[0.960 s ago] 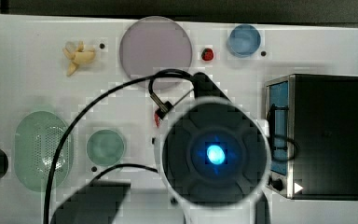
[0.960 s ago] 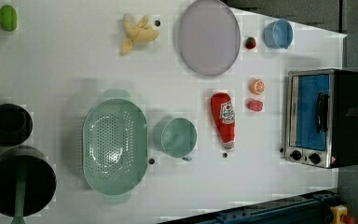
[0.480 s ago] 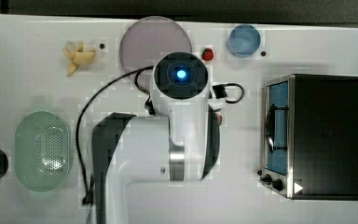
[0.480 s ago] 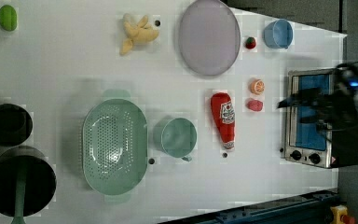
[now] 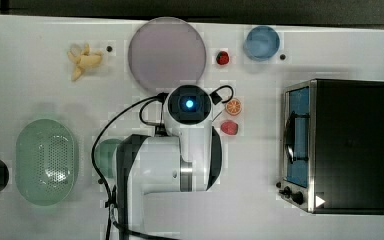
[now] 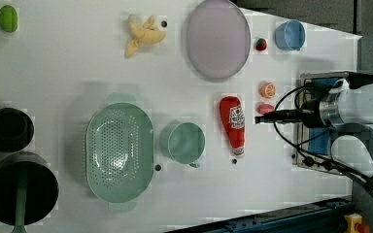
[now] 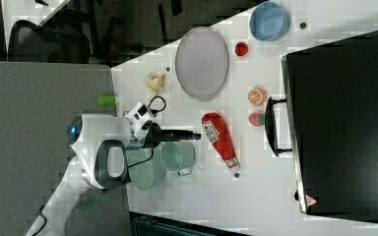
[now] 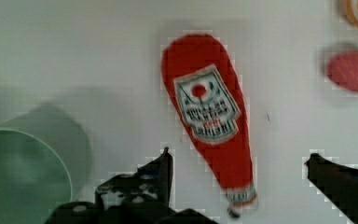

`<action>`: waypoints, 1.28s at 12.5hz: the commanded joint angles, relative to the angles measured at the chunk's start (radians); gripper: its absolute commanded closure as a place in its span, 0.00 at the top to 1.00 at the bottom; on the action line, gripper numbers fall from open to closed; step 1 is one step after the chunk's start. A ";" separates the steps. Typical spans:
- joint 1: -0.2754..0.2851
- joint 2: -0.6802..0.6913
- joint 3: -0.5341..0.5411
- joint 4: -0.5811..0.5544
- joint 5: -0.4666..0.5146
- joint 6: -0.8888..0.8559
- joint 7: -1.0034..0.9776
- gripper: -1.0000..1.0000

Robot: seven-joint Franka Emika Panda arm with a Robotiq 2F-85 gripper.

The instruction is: Pick Ketchup from the table and place it in strainer.

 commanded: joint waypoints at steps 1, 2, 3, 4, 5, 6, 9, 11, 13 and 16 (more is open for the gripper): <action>0.002 0.040 0.000 -0.022 -0.001 0.119 -0.219 1.00; 0.002 0.066 0.000 -0.036 -0.001 0.162 -0.219 1.00; 0.003 0.093 0.000 -0.049 -0.001 0.210 -0.219 1.00; 0.003 0.121 0.000 -0.061 -0.001 0.254 -0.218 1.00; 0.003 0.150 -0.001 -0.072 -0.001 0.291 -0.217 1.00; 0.003 0.177 -0.003 -0.082 -0.001 0.321 -0.217 1.00; 0.003 0.254 -0.005 -0.095 -0.002 0.418 -0.215 1.00; 0.004 0.296 -0.006 -0.096 -0.002 0.464 -0.215 0.96; 0.004 0.306 -0.005 -0.092 -0.002 0.482 -0.215 0.72; 0.006 0.276 -0.002 -0.088 -0.002 0.478 -0.215 0.63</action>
